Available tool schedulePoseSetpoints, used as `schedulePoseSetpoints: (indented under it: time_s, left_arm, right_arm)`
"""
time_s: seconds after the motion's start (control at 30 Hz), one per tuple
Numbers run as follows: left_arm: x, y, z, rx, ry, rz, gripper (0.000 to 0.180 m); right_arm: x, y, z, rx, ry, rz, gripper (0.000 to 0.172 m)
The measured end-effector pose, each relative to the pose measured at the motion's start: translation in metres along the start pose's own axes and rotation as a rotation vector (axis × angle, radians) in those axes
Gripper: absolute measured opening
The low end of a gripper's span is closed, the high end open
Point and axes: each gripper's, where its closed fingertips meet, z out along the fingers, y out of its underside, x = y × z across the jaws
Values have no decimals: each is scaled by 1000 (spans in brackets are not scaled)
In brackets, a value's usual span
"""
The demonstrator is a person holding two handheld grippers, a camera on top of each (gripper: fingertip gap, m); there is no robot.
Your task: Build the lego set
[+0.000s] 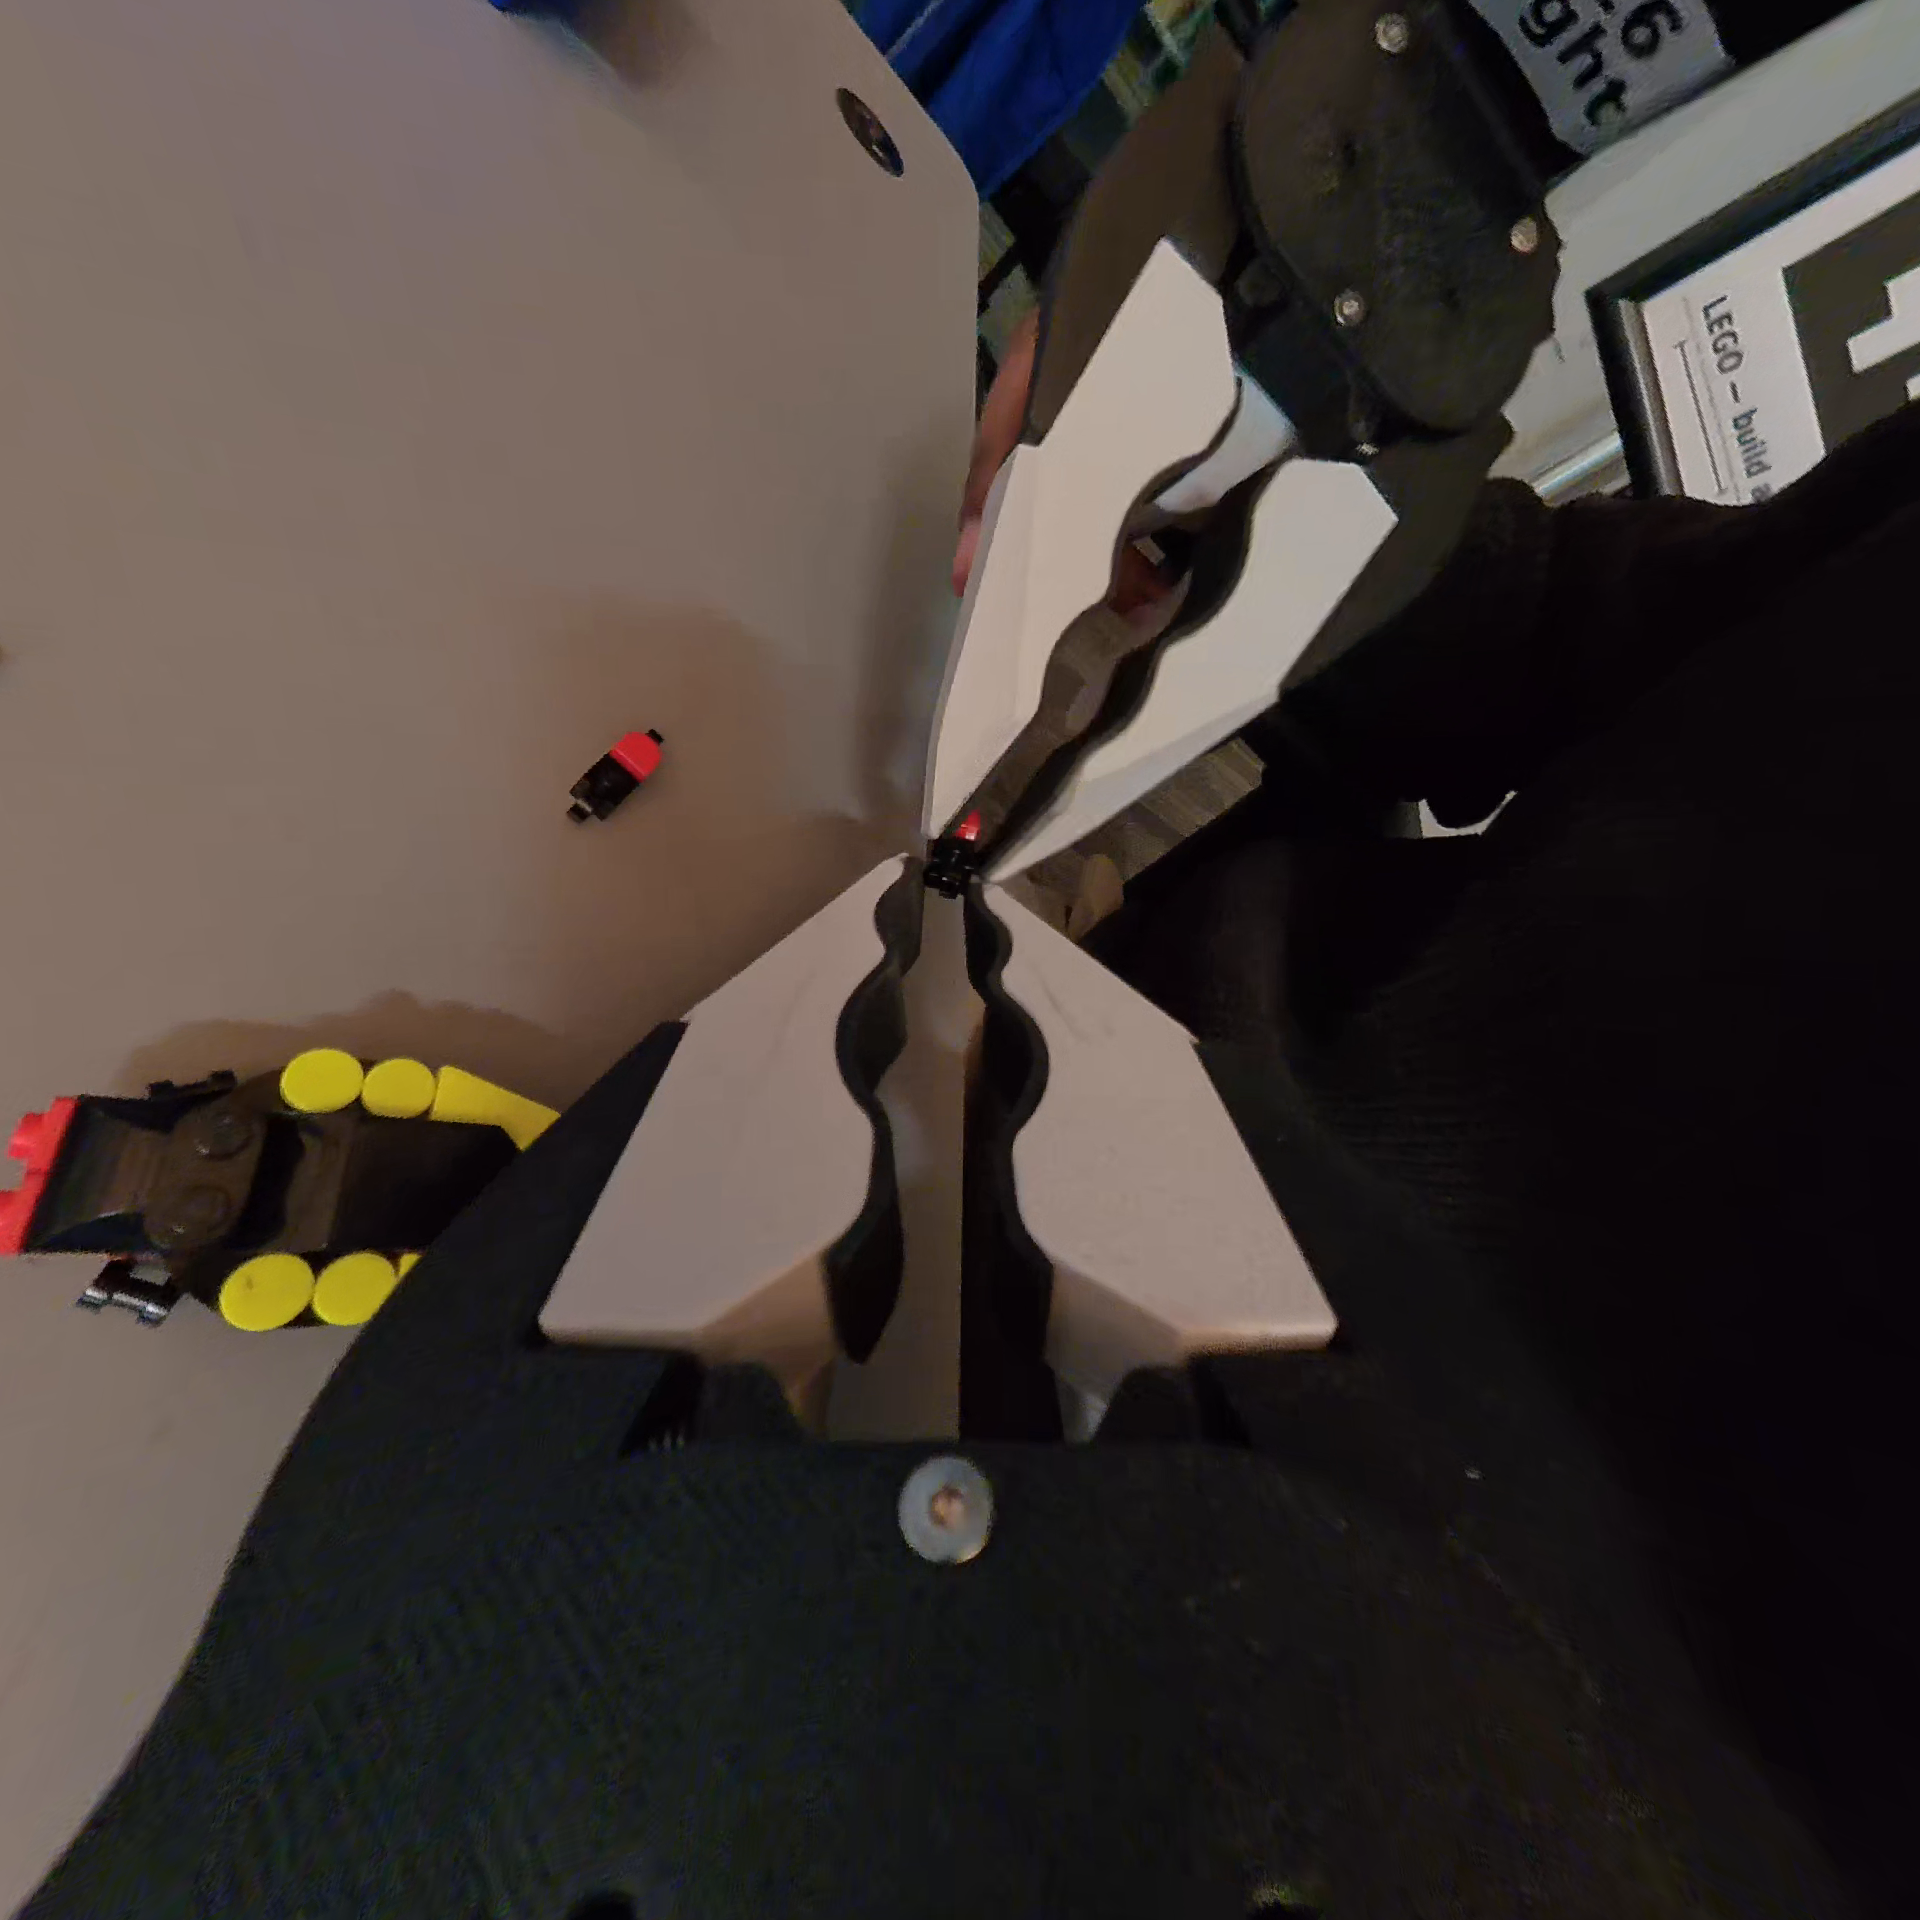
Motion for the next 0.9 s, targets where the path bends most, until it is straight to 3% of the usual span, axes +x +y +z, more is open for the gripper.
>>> schedulePoseSetpoints:
  time_s: [0.17, 0.67, 0.8, 0.9]
  left_arm:
    - [1, -2, -1, 12, 14, 7, 6]
    - [6, -25, -18, 116, 96, 55, 5]
    - [7, -33, -26, 118, 30, 120, 5]
    - [5, -33, -34, 119, -36, 163, 6]
  right_arm:
    - [7, -4, -3, 30, 4, 34, 26]
    - [9, -29, -8, 205, -188, 211, 21]
    - [16, -47, -11, 251, -146, 166, 24]
    - [31, -58, -11, 284, -11, 142, 26]
